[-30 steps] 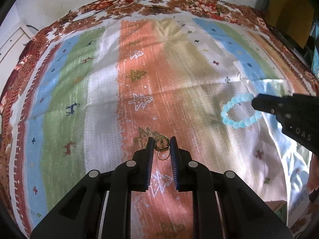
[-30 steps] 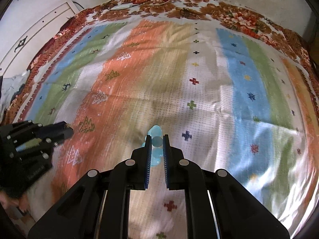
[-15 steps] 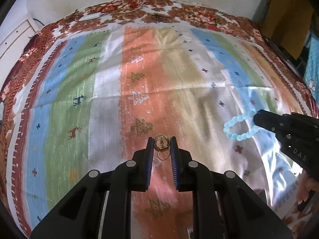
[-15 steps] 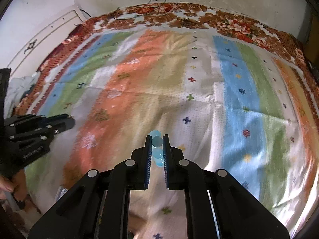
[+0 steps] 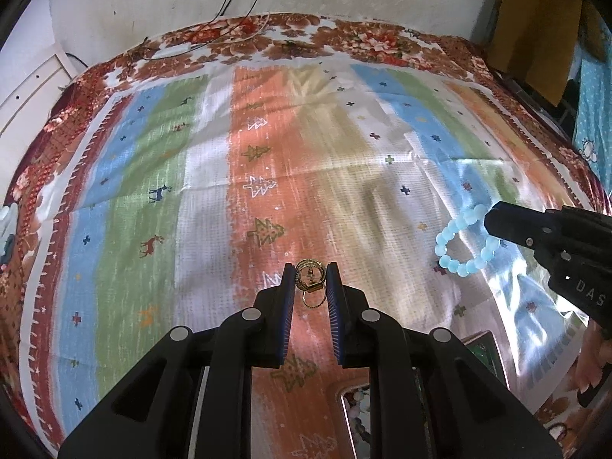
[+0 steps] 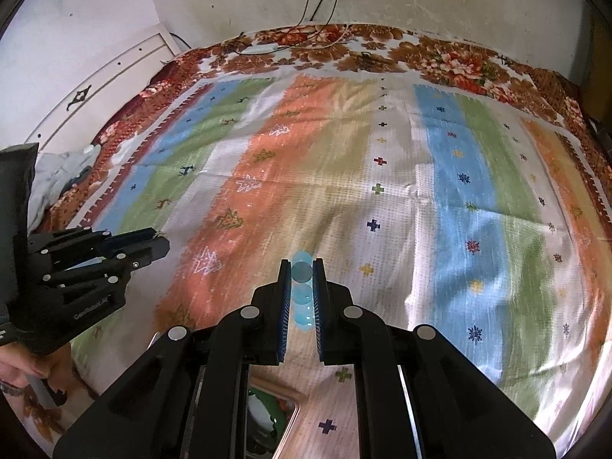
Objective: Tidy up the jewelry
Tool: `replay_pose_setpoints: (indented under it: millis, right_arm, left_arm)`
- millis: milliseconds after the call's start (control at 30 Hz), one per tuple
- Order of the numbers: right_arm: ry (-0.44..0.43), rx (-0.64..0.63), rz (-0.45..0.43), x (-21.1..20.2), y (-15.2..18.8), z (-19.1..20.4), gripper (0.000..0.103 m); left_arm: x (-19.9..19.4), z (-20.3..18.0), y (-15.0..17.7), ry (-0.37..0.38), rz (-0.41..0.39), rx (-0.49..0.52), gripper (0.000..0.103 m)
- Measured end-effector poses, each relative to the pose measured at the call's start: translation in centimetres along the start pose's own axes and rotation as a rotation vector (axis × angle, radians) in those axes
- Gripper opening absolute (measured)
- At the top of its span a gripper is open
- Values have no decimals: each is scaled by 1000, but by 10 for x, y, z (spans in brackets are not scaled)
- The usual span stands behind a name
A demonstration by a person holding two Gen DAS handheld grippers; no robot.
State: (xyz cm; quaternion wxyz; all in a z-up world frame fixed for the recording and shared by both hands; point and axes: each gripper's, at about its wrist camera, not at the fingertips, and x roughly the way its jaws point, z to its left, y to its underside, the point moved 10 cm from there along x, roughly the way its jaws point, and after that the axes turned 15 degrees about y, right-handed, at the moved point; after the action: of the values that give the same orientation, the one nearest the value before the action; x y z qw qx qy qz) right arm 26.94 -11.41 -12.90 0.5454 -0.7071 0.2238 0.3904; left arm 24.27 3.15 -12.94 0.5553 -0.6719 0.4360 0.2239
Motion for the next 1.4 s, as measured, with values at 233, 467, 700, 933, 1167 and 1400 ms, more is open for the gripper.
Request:
replay_pose_setpoints:
  millis: [233, 467, 700, 933, 1167, 1400]
  right_arm:
    - [-18, -12, -36, -18, 4, 4, 12]
    - [-28, -32, -65, -34, 11, 10, 12]
    - [-43, -52, -81, -47, 22, 16, 12]
    - [-45, -71, -91, -52, 25, 22, 12]
    - [-49, -54, -72, -45, 24, 16, 12]
    - [-53, -41, -54, -35, 20, 5, 12]
  left_arm:
    - [-9, -10, 7, 18, -17, 11, 16]
    - [-18, -22, 16, 38, -24, 26, 16]
    - [-27, -31, 28, 59, -31, 28, 16]
    - [-31, -23, 29, 53, -42, -4, 16]
    - [-18, -3, 33, 50, 8, -91, 16]
    - [8, 5, 30, 68, 99, -168, 44]
